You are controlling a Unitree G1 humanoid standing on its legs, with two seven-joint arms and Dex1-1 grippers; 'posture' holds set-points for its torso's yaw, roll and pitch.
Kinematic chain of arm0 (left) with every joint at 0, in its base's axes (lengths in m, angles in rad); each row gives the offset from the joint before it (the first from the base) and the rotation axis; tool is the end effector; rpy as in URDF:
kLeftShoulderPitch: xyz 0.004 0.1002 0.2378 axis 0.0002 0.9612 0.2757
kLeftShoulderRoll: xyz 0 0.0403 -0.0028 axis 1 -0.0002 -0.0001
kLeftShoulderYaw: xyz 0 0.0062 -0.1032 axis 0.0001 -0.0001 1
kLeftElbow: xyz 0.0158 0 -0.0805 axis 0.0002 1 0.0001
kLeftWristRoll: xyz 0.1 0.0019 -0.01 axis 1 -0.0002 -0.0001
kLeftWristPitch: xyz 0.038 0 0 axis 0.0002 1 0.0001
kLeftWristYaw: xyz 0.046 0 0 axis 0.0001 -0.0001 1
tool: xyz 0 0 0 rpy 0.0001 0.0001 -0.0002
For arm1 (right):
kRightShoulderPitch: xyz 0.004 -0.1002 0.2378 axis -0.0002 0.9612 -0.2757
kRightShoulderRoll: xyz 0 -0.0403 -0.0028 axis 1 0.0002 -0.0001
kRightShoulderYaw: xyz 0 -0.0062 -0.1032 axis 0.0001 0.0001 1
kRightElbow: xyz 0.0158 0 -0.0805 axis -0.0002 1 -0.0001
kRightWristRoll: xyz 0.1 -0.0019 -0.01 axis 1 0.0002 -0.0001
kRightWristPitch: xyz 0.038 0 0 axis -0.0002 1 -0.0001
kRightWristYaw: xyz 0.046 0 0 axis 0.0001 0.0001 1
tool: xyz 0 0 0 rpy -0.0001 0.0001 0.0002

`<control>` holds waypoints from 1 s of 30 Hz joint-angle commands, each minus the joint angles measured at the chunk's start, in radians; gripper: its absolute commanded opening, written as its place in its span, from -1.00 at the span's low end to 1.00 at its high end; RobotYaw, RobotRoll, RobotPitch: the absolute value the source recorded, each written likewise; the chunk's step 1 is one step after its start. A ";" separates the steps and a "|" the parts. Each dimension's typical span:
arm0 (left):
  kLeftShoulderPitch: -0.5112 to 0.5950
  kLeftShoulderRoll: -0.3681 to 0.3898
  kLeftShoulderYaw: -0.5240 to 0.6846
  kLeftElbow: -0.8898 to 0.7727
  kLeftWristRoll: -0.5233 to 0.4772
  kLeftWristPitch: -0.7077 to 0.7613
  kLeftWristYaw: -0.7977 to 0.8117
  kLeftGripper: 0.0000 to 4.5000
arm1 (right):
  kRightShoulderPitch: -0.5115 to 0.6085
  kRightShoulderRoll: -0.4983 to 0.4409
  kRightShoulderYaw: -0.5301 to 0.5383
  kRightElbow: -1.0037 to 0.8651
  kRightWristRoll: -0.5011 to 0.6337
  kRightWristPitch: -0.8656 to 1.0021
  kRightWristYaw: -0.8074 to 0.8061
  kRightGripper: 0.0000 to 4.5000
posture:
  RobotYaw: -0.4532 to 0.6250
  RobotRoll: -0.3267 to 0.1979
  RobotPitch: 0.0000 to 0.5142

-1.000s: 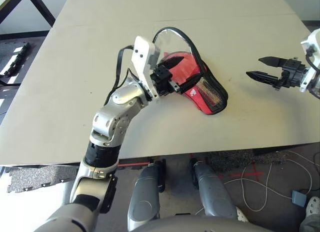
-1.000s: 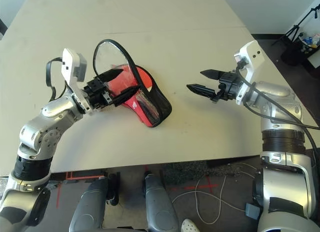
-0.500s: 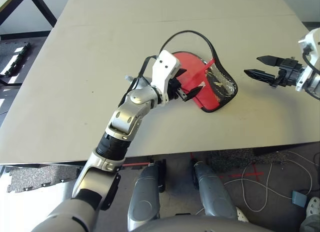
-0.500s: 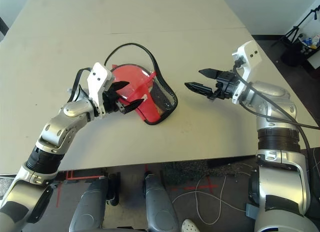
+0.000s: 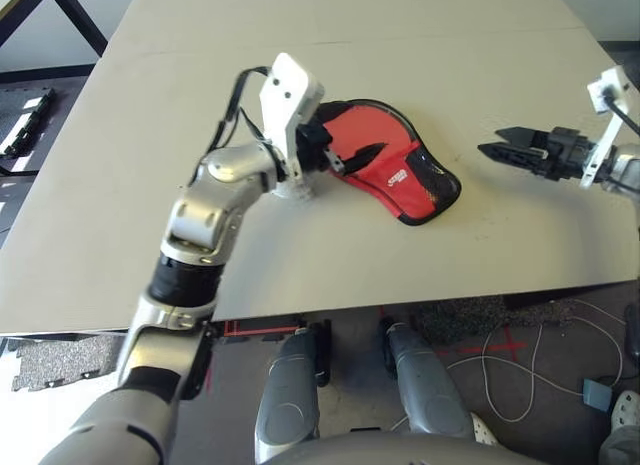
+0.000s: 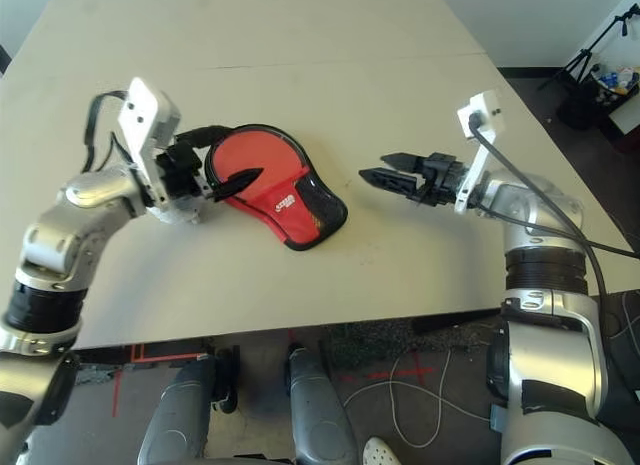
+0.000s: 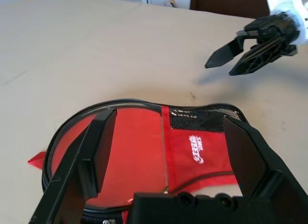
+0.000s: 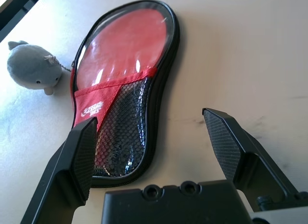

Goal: Store the ping-pong paddle in its case and zip it.

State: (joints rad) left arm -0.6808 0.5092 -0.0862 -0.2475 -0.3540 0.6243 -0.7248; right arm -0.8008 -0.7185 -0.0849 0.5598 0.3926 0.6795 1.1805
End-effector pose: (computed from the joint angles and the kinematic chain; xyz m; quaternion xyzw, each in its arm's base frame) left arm 0.2725 0.1650 0.2307 0.1641 -0.0642 -0.4577 0.8715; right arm 0.3108 -0.2970 0.1933 0.0523 0.1568 0.4265 0.8892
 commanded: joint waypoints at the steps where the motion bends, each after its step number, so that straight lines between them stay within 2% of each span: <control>1: 0.016 0.046 0.023 -0.042 -0.021 0.039 -0.024 1.00 | -0.005 0.029 0.037 0.002 -0.024 0.032 -0.034 0.99 | -0.15 0.25 0.02; 17: 0.027 0.059 0.020 -0.064 -0.031 0.061 -0.010 1.00 | -0.042 0.142 0.093 0.150 -0.088 0.001 -0.069 0.99 | -0.11 0.25 0.05; 30: 0.028 0.059 0.019 -0.057 -0.030 0.057 -0.014 1.00 | -0.020 0.174 0.114 0.067 -0.071 0.100 -0.024 0.99 | -0.11 0.25 0.08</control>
State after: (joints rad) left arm -0.6645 0.5615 -0.0599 -0.2967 -0.3827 0.6784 -0.7320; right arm -0.8548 -0.5639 -0.0146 0.6397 0.3174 0.7354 1.1350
